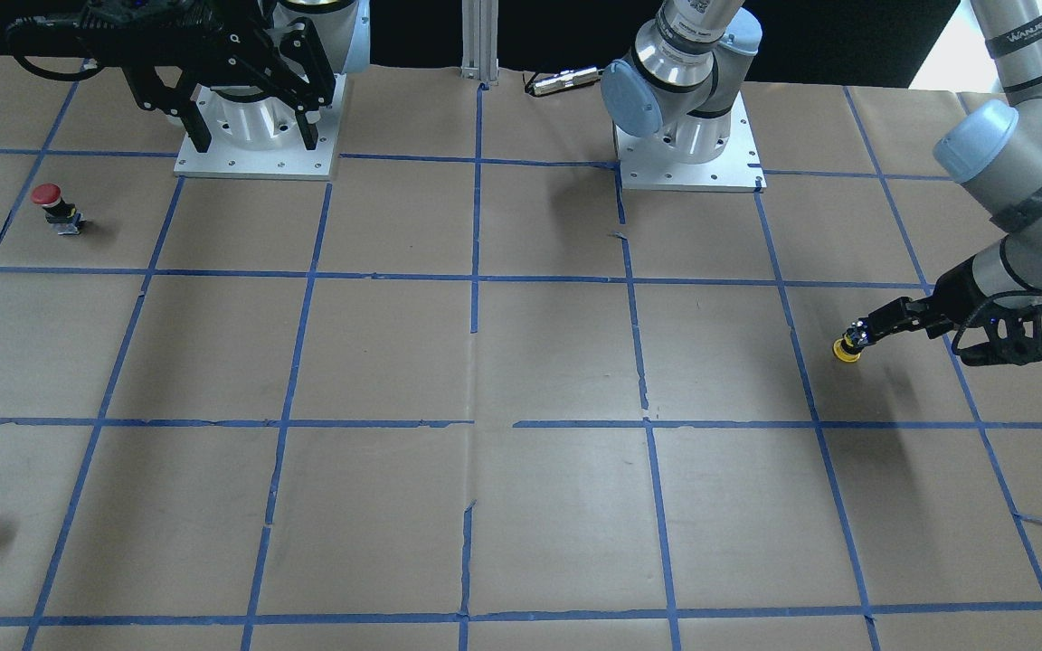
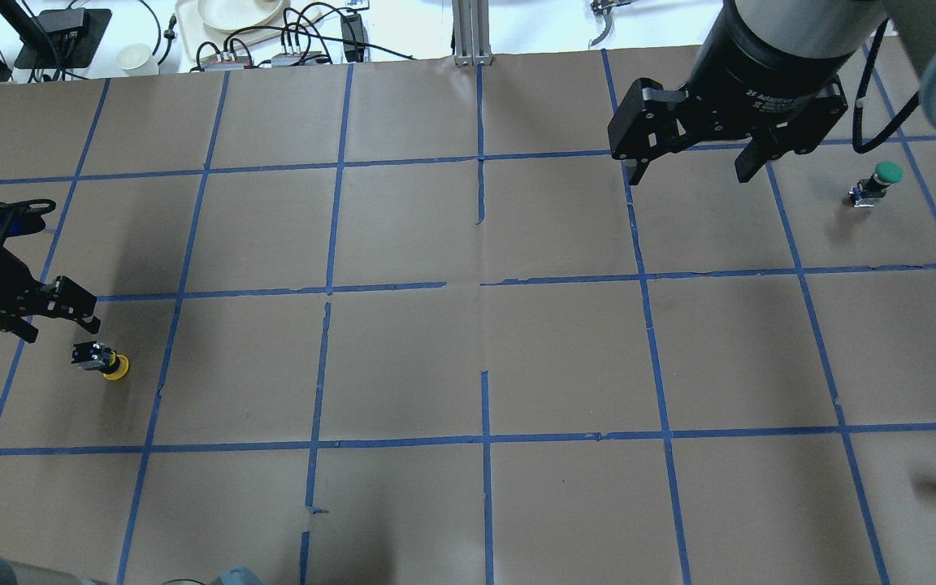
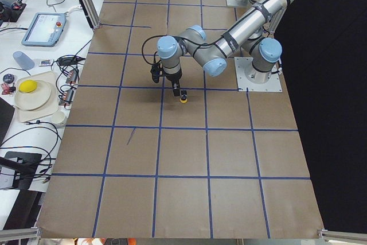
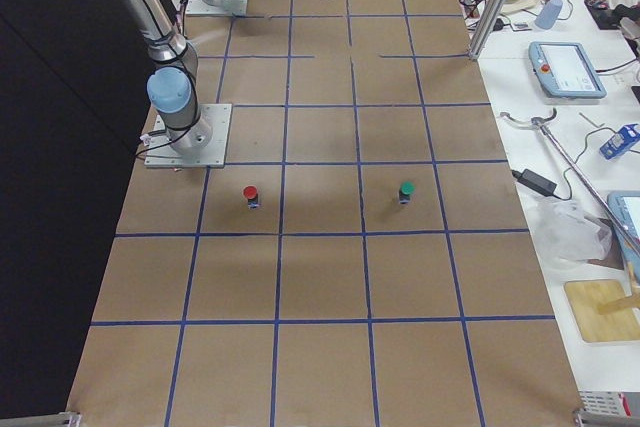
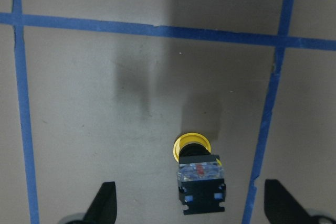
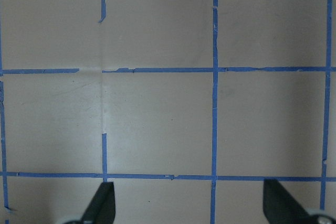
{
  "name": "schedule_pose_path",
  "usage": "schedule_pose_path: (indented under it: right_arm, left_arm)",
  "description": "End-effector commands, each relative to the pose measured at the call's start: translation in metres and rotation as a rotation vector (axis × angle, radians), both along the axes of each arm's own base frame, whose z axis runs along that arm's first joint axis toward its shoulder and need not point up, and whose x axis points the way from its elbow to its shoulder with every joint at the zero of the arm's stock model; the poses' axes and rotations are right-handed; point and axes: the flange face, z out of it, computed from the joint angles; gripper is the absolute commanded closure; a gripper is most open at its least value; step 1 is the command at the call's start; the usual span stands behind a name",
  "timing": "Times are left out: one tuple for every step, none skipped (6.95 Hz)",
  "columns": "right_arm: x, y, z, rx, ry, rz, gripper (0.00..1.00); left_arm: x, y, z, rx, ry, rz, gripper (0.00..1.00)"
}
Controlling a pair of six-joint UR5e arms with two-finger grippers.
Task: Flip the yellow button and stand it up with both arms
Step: 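Lower the left gripper onto the lying yellow button and close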
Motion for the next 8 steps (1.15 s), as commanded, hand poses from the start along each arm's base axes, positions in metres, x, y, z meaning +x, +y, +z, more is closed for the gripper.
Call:
schedule_pose_path:
  right_arm:
    - [0.0, -0.0006, -0.0008, 0.001, 0.002, -0.003, 0.0]
    - [0.0009, -0.002, -0.0018, 0.002, -0.006, -0.005, 0.0]
    - [0.001, -0.0025, -0.0027, 0.004, -0.005, 0.001, 0.0]
    - [0.001, -0.0025, -0.0027, 0.004, -0.005, -0.002, 0.0]
    - [0.0011, -0.0018, -0.0022, 0.005, -0.007, -0.004, 0.0]
    - [0.0009, -0.0018, -0.0022, 0.005, -0.005, -0.004, 0.0]
    - [0.0011, -0.0019, -0.002, 0.003, -0.007, -0.005, 0.0]
    - [0.0011, -0.0025, -0.0027, 0.005, -0.007, -0.005, 0.0]
  left_arm:
    - [-0.0077, 0.0116, -0.0243, 0.026, 0.016, 0.019, 0.1]
    - [-0.0075, 0.0119, -0.0236, 0.027, 0.012, 0.018, 0.12]
    - [-0.0065, 0.0106, -0.0218, 0.023, 0.01, 0.015, 0.18]
    - [-0.007, 0.0115, -0.023, 0.026, 0.011, 0.015, 0.23]
    - [-0.007, 0.0115, -0.0228, 0.029, 0.013, 0.015, 0.4]
    - [-0.007, 0.0134, -0.0227, 0.047, 0.012, 0.011, 0.66]
    - [-0.0049, 0.0147, -0.0212, 0.072, 0.001, 0.005, 0.87]
    - [-0.0063, 0.0173, -0.0176, 0.089, 0.006, 0.011, 0.97]
